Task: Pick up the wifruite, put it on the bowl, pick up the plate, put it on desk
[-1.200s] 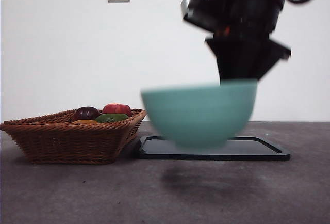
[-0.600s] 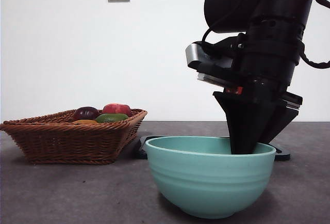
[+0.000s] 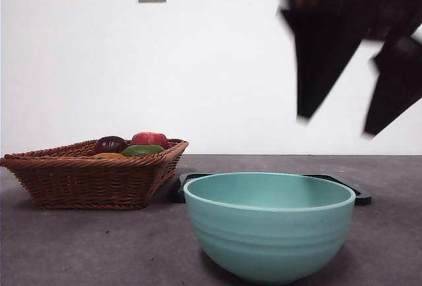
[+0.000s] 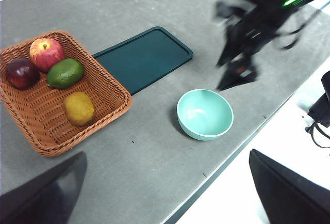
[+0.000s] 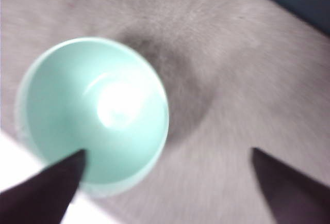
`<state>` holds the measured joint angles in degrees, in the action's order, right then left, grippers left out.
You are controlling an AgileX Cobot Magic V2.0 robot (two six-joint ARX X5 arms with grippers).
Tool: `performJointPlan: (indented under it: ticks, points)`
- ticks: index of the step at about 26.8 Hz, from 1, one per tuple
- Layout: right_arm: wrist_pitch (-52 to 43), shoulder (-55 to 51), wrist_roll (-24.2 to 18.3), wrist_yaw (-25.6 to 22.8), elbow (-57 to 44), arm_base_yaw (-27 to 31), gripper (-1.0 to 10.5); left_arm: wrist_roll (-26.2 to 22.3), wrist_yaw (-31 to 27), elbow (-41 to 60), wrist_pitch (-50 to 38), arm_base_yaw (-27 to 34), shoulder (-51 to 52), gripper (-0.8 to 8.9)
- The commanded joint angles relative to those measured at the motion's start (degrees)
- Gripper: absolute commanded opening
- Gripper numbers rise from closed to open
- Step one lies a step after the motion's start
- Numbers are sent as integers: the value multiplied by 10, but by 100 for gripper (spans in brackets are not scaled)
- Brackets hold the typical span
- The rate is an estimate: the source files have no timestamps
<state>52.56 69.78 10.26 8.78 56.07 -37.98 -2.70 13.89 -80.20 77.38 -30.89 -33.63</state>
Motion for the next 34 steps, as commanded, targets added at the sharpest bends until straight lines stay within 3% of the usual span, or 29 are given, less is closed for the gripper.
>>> performJointPlan:
  ticks: [1, 8, 14, 21, 34]
  points:
    - [42, -74, 31, -3, 6, -5, 593, -7, 3, -11, -7, -4, -3, 503]
    - [139, -335, 74, 6, 6, -5, 593, -7, 3, -11, -7, -4, -3, 503]
    - [144, -452, 98, 6, 9, -5, 593, -7, 3, -11, -7, -4, -3, 503]
    - [168, -511, 103, 6, 37, -5, 592, -7, 3, -11, -7, -4, -3, 503]
    - [164, -527, 101, 2, 76, -5, 592, -7, 3, -11, -7, -4, -3, 492]
